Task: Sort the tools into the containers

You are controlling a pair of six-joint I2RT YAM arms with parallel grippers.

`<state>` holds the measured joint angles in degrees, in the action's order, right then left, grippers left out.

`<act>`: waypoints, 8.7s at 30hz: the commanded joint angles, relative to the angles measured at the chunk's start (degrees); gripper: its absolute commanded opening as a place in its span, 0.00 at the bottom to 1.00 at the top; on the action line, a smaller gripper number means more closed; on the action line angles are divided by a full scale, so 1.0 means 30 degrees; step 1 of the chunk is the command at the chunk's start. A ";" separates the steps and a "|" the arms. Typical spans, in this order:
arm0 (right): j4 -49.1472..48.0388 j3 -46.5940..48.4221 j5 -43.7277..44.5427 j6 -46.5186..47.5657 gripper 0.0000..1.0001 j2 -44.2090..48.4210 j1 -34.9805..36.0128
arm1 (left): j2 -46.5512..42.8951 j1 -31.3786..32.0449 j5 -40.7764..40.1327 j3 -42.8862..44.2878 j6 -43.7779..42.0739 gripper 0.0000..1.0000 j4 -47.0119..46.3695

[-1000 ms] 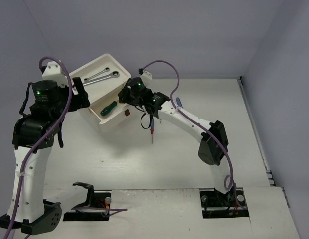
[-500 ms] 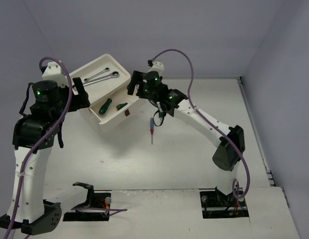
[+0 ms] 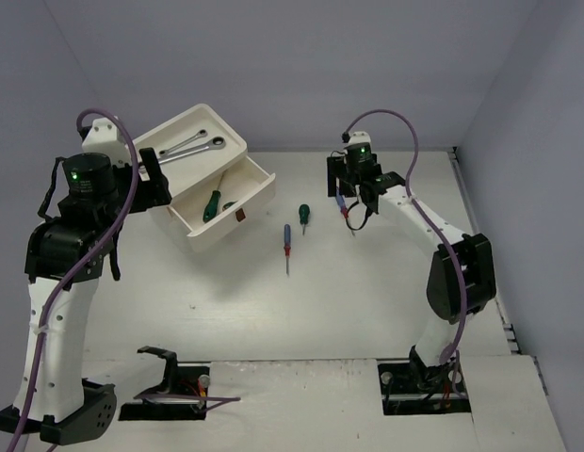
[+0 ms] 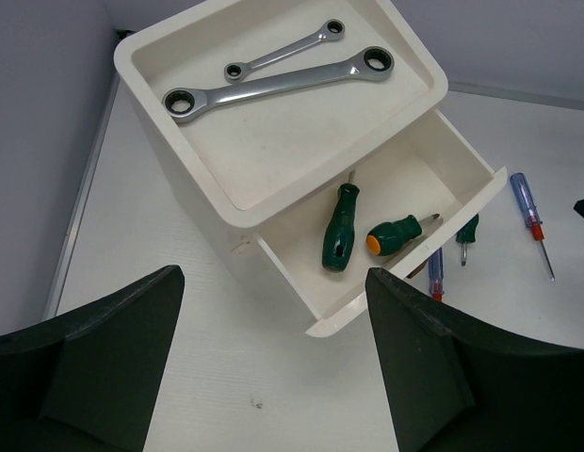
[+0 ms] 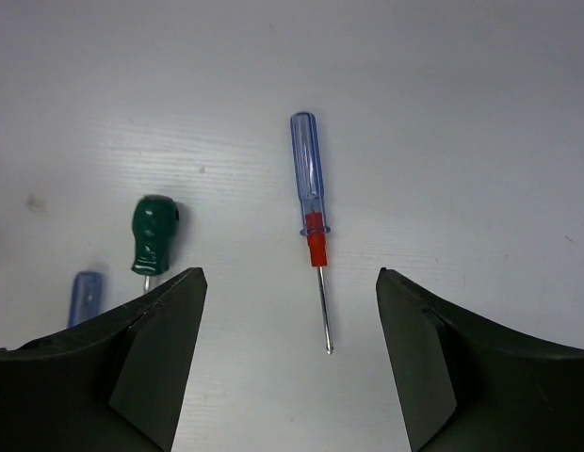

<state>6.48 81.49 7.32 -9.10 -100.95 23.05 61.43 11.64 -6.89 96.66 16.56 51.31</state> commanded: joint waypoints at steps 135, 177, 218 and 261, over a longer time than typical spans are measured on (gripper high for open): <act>-0.2570 0.2701 0.0737 -0.3849 0.00 -0.4117 0.2308 | -0.0234 0.0301 -0.0019 -0.0023 -0.0895 0.75 -0.0609; -0.2903 0.5057 0.4118 -0.6564 0.64 0.3147 0.5573 | 0.1887 0.7610 -0.0234 -0.0063 0.1498 0.75 -0.0853; 0.0184 -1.1585 -0.5845 -0.4729 0.65 1.4752 -0.7125 | 2.1642 0.9685 -0.0619 0.3193 0.4996 0.44 -0.3473; -0.0003 -0.6997 -0.6890 -0.2773 0.66 1.1316 -0.1443 | 1.1818 0.5704 -0.0137 0.5120 -1.4783 0.41 -0.1239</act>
<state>10.14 56.31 -14.21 -19.87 -65.82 16.33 99.65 30.01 -8.91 110.90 -25.77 49.27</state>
